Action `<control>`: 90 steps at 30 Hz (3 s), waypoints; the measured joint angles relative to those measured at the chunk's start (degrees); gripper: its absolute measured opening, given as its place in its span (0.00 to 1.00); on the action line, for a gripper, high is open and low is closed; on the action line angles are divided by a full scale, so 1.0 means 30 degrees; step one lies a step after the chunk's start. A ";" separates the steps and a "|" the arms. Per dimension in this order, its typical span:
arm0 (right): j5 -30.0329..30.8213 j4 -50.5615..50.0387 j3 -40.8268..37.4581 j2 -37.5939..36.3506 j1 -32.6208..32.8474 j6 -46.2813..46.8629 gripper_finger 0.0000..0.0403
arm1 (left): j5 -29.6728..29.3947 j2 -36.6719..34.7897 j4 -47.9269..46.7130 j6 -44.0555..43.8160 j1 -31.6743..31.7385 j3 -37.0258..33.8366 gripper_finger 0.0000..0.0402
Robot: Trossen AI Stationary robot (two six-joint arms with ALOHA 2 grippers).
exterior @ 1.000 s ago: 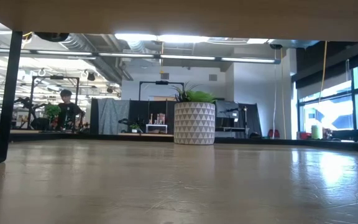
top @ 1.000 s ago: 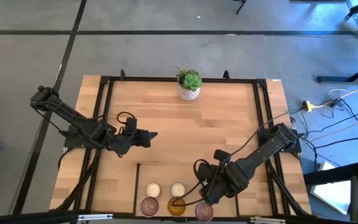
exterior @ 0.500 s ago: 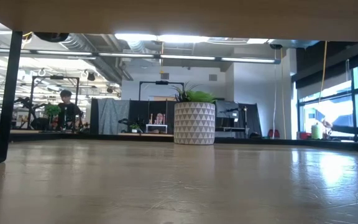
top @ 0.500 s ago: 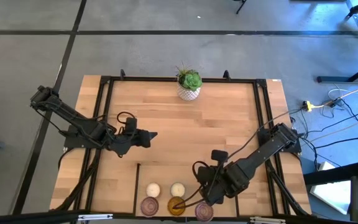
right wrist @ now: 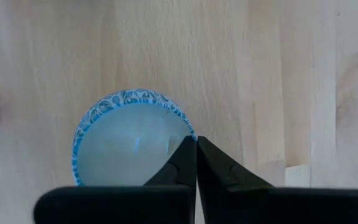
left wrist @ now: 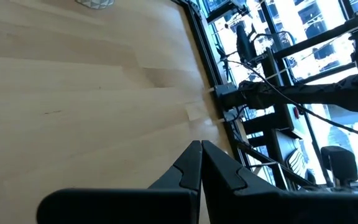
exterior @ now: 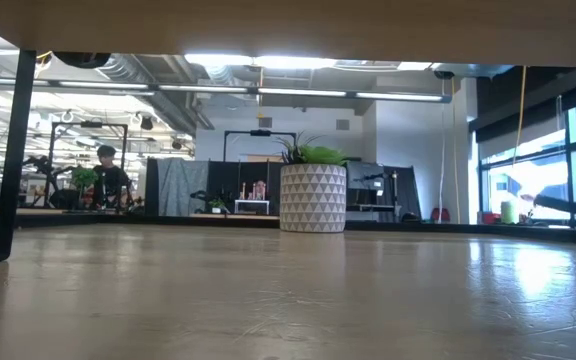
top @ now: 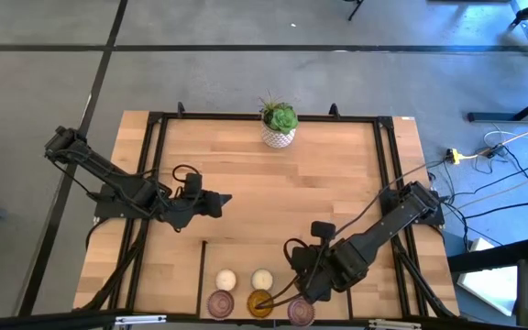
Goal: Pick & Place candle stick holders
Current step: Put the light blue scented candle on the shelf
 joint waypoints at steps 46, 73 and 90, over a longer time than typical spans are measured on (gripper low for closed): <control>-0.0858 0.4770 -0.1072 -0.4252 0.0911 -0.2042 0.00 | 0.0444 0.1005 -0.0637 0.0331 0.0487 -0.0027 0.00; -0.0145 1.8352 -1.9256 -1.4259 -0.1428 0.6729 0.00 | 1.1479 -0.2484 -0.1108 1.0118 1.0794 -0.0012 0.00; -0.1340 1.6962 -1.9256 -1.3840 -0.2087 0.7026 0.00 | 1.4325 -0.2484 -0.1026 1.1645 1.2910 -0.0012 0.00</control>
